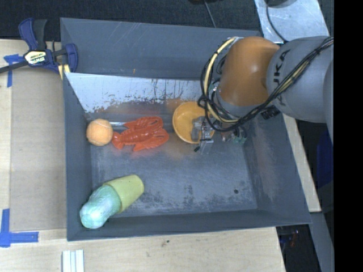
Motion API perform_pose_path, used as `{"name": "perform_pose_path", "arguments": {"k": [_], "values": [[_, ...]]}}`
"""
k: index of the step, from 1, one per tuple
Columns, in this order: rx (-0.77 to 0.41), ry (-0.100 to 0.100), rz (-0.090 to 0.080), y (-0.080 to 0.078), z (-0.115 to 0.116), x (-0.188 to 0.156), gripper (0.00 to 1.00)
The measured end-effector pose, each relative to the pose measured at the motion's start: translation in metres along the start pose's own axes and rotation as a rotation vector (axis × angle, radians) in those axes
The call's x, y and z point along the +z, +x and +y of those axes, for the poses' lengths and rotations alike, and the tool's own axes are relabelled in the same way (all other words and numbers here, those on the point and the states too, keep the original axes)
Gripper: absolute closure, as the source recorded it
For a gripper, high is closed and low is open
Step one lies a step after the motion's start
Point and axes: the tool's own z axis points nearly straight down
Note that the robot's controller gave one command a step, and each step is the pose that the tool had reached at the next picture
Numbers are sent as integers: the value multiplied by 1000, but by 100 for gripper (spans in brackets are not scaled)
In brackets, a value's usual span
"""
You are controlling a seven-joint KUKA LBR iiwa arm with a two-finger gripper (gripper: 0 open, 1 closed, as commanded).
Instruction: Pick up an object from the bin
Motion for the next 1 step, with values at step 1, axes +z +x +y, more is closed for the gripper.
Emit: {"name": "perform_pose_path", "arguments": {"k": [1], "values": [[-106, 1, -5, 5, -4, 42, 100]]}}
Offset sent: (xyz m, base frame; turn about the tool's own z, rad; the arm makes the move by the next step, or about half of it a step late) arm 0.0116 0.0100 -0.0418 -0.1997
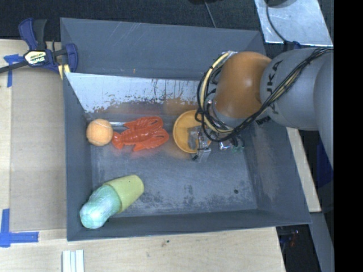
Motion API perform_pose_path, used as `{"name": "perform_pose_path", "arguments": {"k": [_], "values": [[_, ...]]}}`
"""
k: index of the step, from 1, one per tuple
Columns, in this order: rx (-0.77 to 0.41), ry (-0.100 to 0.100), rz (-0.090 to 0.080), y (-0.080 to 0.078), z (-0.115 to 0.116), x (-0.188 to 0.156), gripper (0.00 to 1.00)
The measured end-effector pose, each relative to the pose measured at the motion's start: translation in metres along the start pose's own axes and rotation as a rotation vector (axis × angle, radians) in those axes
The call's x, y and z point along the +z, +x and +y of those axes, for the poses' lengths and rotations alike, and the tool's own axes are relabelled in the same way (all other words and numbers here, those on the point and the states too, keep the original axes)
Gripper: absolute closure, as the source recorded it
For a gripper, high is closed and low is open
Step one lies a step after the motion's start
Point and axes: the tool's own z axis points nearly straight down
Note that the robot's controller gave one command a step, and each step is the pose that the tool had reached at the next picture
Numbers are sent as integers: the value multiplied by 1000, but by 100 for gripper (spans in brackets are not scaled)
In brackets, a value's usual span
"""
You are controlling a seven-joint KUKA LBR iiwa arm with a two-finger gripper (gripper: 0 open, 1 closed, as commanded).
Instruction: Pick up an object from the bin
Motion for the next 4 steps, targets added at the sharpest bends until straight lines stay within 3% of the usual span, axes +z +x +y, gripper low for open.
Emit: {"name": "perform_pose_path", "arguments": {"k": [1, 2, 3, 4], "values": [[-91, 1, -4, -20, 10, -2, 100], [-22, 2, -10, -9, -5, -58, 100], [-82, -3, 2, -14, 17, -9, 100], [-74, 1, -5, -10, 4, -123, 100]]}}
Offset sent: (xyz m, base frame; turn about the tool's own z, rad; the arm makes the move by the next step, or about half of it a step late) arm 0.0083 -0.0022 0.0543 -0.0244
